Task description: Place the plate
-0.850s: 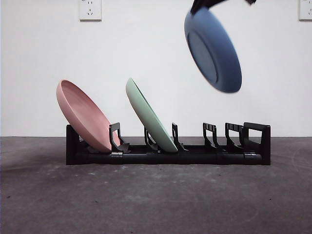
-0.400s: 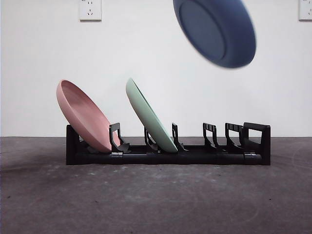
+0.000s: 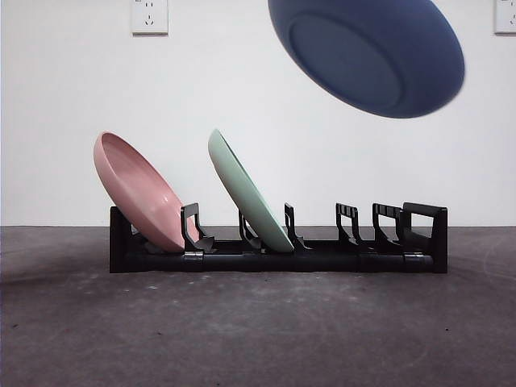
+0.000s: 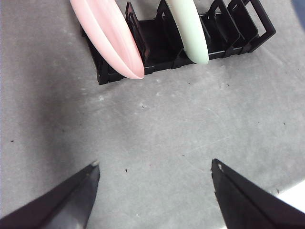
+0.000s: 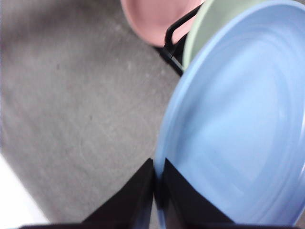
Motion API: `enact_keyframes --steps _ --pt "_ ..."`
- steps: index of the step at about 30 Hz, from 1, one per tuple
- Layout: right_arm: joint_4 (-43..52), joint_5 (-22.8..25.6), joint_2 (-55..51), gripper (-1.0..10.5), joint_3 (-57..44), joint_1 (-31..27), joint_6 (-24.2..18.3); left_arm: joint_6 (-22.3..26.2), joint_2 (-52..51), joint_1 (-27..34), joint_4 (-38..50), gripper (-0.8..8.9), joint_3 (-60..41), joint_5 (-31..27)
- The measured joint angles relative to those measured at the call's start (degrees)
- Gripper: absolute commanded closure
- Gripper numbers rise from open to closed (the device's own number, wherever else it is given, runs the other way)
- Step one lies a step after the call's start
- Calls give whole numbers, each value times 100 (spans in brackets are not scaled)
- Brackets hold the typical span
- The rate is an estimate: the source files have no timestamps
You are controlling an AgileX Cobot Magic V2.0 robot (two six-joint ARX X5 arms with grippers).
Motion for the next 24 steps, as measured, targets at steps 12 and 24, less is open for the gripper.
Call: enact_keyframes --steps 12,24 --pt "1139 1222 -214 930 -2192 1941 555 11 0 0 2 438 0 0" --pt "2223 1209 483 930 -3056 2214 822 11 0 0 2 438 0 0"
